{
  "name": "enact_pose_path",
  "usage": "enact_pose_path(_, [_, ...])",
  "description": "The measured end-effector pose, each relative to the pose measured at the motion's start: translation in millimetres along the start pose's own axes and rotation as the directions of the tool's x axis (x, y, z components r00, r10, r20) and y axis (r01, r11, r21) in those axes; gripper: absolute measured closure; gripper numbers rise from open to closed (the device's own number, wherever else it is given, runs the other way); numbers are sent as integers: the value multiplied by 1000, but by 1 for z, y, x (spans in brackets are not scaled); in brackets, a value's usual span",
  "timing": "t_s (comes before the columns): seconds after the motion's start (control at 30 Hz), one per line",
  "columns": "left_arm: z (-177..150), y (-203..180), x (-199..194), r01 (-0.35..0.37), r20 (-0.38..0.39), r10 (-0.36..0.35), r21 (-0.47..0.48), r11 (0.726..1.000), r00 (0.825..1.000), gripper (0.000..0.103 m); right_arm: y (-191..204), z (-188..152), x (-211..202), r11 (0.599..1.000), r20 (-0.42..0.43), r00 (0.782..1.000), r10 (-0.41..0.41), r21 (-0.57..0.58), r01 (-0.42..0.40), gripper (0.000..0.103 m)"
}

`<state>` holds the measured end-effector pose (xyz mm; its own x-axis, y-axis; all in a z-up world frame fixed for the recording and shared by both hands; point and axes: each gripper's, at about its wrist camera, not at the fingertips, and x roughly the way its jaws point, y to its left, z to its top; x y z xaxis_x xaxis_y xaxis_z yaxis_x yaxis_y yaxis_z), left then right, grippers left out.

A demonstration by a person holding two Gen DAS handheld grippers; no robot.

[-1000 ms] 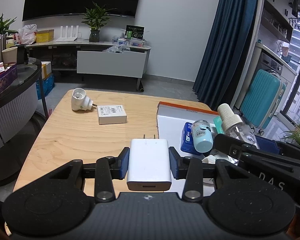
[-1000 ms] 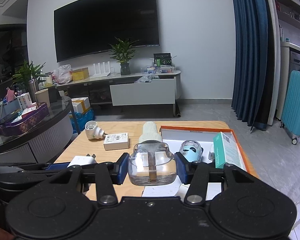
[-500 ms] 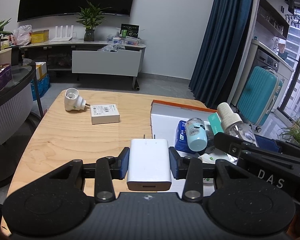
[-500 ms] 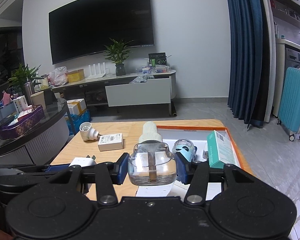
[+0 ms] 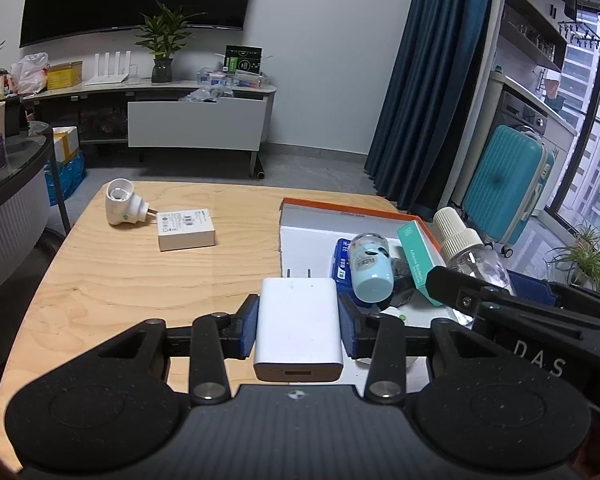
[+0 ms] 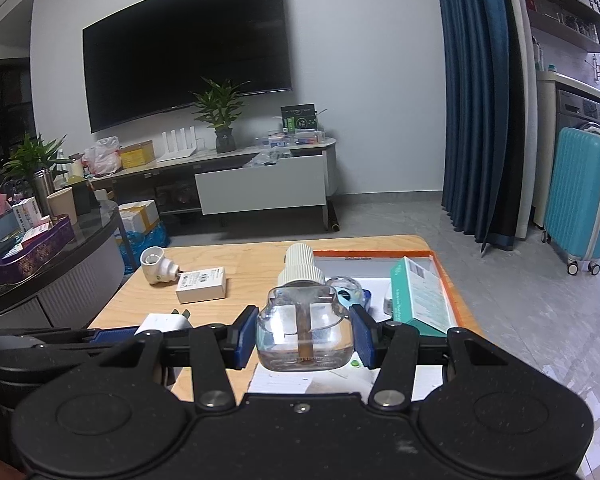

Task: Organize rigid objects
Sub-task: 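Lower the clear bottle with the right tool while the left tool lowers the charger into the box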

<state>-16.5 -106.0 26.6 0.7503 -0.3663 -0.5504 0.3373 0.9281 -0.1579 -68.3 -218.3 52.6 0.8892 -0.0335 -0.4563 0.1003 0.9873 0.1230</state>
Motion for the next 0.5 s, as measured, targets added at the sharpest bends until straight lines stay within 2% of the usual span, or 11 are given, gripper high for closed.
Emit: enact_pose_path(0.5, [1,-21,19,47,-29,-47,31,998,999,62,-43,-1,-1,995,-5,996,-87,55,87,43])
